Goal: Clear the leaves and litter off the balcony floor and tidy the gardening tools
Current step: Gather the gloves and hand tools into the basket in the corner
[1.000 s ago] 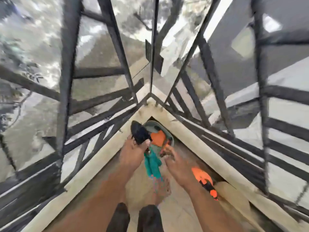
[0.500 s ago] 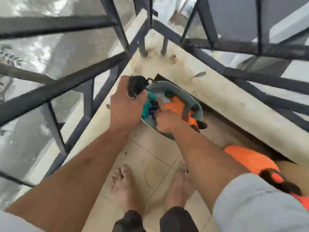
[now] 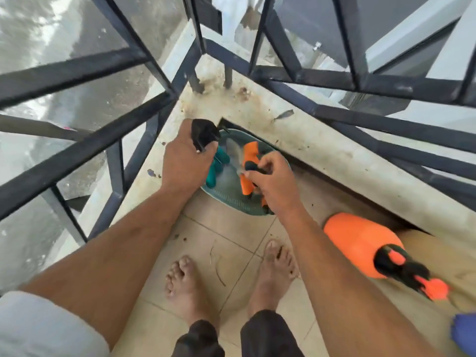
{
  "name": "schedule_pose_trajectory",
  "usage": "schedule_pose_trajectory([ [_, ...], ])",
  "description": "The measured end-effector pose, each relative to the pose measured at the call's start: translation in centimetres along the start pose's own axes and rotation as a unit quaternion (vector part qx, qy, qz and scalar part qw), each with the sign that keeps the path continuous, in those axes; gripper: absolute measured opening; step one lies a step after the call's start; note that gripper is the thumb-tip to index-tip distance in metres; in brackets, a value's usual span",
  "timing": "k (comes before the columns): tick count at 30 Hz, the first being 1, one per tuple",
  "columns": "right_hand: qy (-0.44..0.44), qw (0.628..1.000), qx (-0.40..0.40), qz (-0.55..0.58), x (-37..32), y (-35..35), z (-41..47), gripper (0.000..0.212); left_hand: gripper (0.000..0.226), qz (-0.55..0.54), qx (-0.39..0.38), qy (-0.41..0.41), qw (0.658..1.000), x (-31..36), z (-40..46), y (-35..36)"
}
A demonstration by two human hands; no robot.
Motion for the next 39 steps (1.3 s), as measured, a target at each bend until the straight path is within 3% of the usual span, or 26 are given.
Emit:
schedule_pose_trajectory([
  [2,0.045,0.997,-0.017,-0.061,1.1,-1.5,0.0,0.032,0.041,0.026,-0.033,0.0,0.999,0.2,0.3,1.7],
  [5,0.018,0.956,-0.006,-0.293,1.5,-4.0,-0.5,0.038,0.04,0.038,-0.085,-0.017,0.996,-0.3,1.3,4.8],
  [7,0.011,0.949,0.0,-0.316,2.1,-4.4,-0.7,0.04,0.048,0.064,-0.122,-0.025,0.99,-1.1,2.3,6.9],
  [10,0.044,0.998,-0.039,-0.011,3.3,-2.7,-0.9,0.023,0.052,0.081,-0.18,-0.023,0.98,-1.7,3.4,9.2],
  [12,0.059,0.984,-0.082,0.147,3.5,-1.2,-1.1,0.028,0.05,0.079,-0.189,-0.022,0.979,-1.9,3.9,9.6],
  [13,0.057,0.982,-0.101,0.151,3.6,-0.7,-1.1,0.031,0.051,0.084,-0.189,-0.018,0.978,-2.0,4.1,9.7],
  [14,0.046,0.988,-0.109,0.097,3.8,-0.5,-0.9,0.034,0.054,0.089,-0.187,-0.014,0.978,-2.0,4.1,9.7],
  [15,0.019,0.993,-0.11,-0.026,4.1,-0.6,-0.6,0.034,0.06,0.099,-0.181,-0.011,0.978,-2.0,3.8,9.7],
  [17,-0.045,0.946,-0.065,-0.314,4.2,-1.3,0.0,0.028,0.074,0.12,-0.159,-0.007,0.98,-2.1,2.9,9.3],
  [18,-0.07,0.917,-0.025,-0.392,4.0,-1.8,0.0,0.022,0.078,0.124,-0.143,-0.005,0.982,-2.2,2.4,9.0],
  [23,-0.15,0.875,0.1,-0.45,3.7,-2.9,-0.9,0.012,0.103,0.149,-0.084,-0.013,0.985,-3.2,0.5,8.2],
  [26,-0.105,0.894,0.118,-0.42,4.8,-4.0,-0.6,0.016,0.113,0.151,-0.086,-0.035,0.984,-3.3,-0.6,7.8],
  [29,-0.095,0.889,0.093,-0.439,5.1,-4.2,-0.7,0.015,0.105,0.128,-0.092,-0.058,0.986,-2.9,-2.3,6.3],
  [35,-0.105,0.915,0.063,-0.385,3.0,-5.7,-5.2,0.011,0.064,0.123,-0.133,-0.092,0.979,-1.1,-8.1,1.8],
  [39,-0.091,0.936,0.043,-0.337,-2.2,-7.3,-11.1,0.015,0.058,0.104,-0.146,-0.117,0.977,4.1,-13.1,-3.3],
])
Point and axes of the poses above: each hand's wrist, its own z-axis towards the middle knuckle, its own y-axis out of the palm, x = y × z, the point moved 9 cm from there along z, towards the middle knuckle, and after that the axes turned 8 degrees about -z, right-handed, at the moved point
